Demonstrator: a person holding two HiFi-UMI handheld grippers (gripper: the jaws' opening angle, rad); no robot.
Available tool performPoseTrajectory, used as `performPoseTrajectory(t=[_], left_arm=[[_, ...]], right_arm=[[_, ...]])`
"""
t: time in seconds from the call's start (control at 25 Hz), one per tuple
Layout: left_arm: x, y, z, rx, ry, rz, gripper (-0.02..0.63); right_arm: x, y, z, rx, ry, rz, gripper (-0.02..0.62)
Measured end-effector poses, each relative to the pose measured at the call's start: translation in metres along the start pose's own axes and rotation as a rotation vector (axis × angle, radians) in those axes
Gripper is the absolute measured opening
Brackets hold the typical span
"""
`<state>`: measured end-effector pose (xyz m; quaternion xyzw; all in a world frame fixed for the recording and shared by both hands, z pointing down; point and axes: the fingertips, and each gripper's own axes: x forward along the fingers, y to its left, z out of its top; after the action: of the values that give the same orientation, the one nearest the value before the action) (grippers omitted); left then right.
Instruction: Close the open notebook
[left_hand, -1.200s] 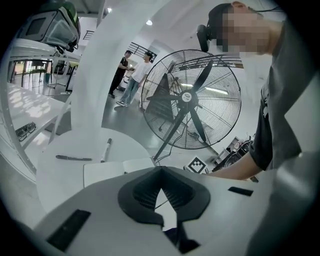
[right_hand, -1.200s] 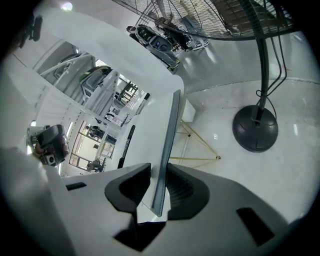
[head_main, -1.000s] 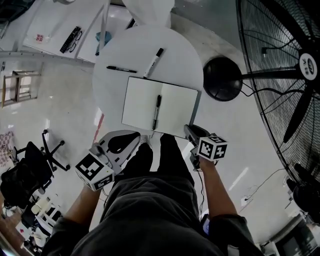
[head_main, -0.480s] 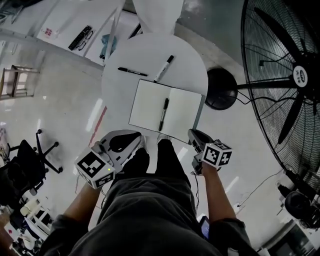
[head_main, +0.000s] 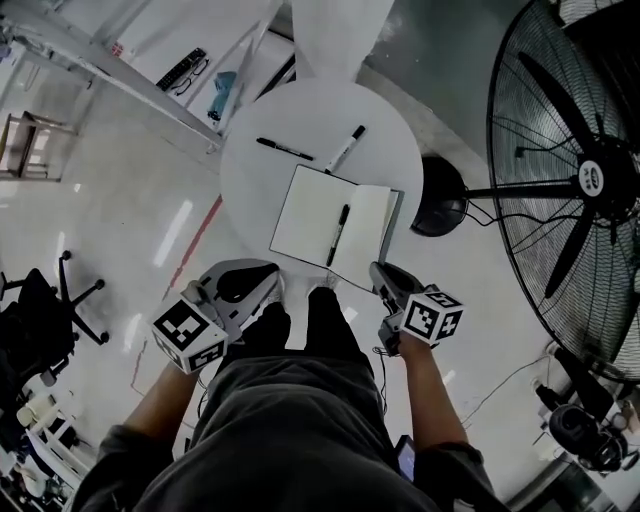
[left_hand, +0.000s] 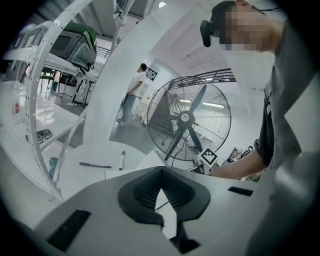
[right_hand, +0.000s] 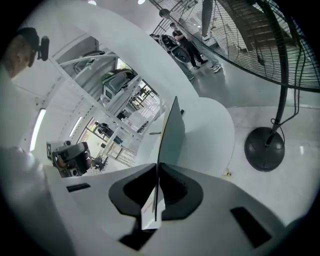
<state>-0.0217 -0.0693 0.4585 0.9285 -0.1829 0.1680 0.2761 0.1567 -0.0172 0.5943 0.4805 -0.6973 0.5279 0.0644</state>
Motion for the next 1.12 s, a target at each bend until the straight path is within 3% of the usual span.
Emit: performPoseTrajectory(t=[0.64, 1.12], left_arm=[[-0.052, 0.041, -0.008, -0.055, -0.071, 0.094, 0.014], [-0.083, 0.067, -0.022, -0.127, -0.100, 0.198, 0.014]], right_arm=[[0.060, 0.066, 0.006, -0.113, 0.088, 0.096, 0.037], [0.126, 0.087, -0.010, -0.201, 0.232, 0.106, 0.041]])
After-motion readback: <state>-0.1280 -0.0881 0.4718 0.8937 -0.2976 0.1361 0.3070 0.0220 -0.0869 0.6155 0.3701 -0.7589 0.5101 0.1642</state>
